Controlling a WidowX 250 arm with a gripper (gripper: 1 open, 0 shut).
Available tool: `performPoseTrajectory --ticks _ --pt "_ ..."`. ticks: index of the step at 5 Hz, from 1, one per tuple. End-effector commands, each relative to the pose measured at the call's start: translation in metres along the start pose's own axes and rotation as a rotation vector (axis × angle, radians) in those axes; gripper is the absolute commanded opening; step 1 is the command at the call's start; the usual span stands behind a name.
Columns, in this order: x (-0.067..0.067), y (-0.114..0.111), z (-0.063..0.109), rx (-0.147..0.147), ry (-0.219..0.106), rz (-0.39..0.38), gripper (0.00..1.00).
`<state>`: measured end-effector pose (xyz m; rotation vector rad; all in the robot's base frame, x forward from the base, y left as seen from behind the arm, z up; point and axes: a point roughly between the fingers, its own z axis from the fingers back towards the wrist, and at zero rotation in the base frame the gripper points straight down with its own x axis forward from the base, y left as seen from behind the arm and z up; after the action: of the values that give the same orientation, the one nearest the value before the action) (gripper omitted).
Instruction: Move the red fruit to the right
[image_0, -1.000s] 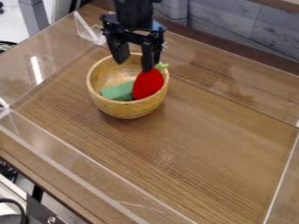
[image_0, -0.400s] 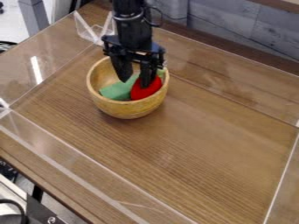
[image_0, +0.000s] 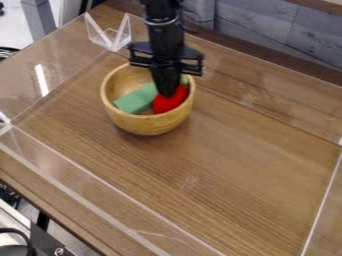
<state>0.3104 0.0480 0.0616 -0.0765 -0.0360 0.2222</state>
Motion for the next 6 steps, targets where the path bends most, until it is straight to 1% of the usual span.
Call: performPoseTrajectory --ticks 1,3,4,5,6 --pt "0.01 -0.004 0.032 -0.019 -0.074 -0.027 0.0" --pt "0.011 -0.015 0.058 -0.049 -0.102 -0.082 0.0" --pt "0.012 -0.028 0.069 -0.065 -0.113 -0.114 0.0" --pt "0.013 -0.051 0.074 -0.069 -0.123 -0.099 0.0" --pt "0.013 -0.083 0.067 -0.07 -0.12 -0.112 0.0"
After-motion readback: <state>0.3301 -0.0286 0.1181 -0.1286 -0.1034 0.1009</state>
